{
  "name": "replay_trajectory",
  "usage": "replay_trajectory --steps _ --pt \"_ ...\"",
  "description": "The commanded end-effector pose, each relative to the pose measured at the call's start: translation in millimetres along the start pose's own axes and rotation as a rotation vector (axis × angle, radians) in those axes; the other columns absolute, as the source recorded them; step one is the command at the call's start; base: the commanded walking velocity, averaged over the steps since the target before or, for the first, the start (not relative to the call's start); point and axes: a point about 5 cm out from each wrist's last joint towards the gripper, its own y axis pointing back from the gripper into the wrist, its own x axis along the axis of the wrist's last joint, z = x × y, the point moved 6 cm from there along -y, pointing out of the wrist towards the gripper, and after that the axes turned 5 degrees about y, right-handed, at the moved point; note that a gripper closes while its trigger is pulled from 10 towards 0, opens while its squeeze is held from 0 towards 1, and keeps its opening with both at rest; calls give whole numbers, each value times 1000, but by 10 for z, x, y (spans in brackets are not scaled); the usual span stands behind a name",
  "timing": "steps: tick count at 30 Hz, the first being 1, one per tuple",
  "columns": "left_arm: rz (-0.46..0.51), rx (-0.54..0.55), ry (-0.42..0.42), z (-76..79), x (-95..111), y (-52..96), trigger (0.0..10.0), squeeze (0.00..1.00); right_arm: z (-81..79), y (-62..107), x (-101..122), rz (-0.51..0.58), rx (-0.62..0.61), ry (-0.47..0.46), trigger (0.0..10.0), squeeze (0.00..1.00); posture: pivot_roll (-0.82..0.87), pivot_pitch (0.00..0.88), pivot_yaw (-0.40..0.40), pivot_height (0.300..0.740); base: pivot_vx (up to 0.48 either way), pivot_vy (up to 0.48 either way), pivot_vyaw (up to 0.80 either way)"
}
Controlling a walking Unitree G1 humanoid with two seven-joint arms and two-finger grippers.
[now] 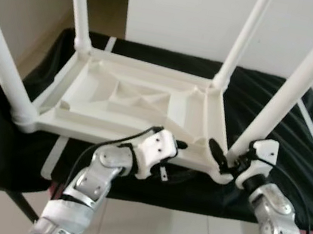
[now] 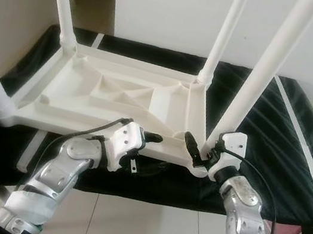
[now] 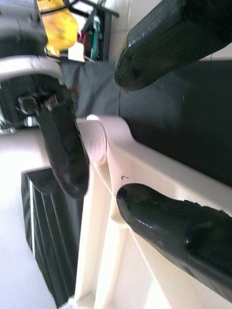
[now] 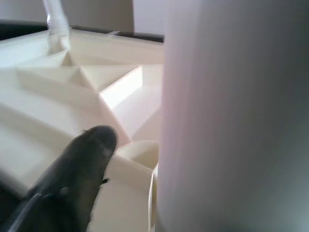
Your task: Building children table
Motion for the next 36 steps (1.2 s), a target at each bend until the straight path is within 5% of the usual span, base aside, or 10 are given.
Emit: replay_trajectory --steps 1,2,3,12,13,15,16,27,36 --pt "-3 59 23 -17 -10 -43 10000 0 -79 -25 -84 -33 53 7 1804 0 31 0 -72 740 0 0 0" --pt "-4 69 38 -22 -13 -55 10000 0 -84 -28 -106 -37 65 11 1804 0 34 0 -74 740 0 0 0" --pt "8 70 57 -7 2 -71 10000 0 -98 -28 -128 -42 78 6 0 0 35 0 -75 740 0 0 0" --pt "8 62 94 69 -12 -63 10000 0 -154 -23 -216 -61 126 -5 0 0 37 0 -73 740 0 0 0" --pt "1 62 83 69 -22 -60 10000 0 -149 -12 -239 -72 124 -8 3373 0 35 0 -71 740 0 0 0" --pt "-4 63 75 69 -27 -58 10000 0 -145 -5 -256 -79 126 -10 3373 0 34 1 -71 740 0 0 0" --pt "-9 67 58 64 -31 -58 10000 0 -135 0 -268 -83 120 -14 10000 0 32 0 -70 740 0 0 0" --pt "-32 131 -10 -16 -62 -85 10000 0 -99 -15 -312 -114 21 -40 10000 0 7 0 -65 740 0 0 0" --pt "-37 146 4 -36 -72 -132 10000 0 -46 82 -373 -127 -251 -76 10000 0 -31 12 -53 740 0 0 0"
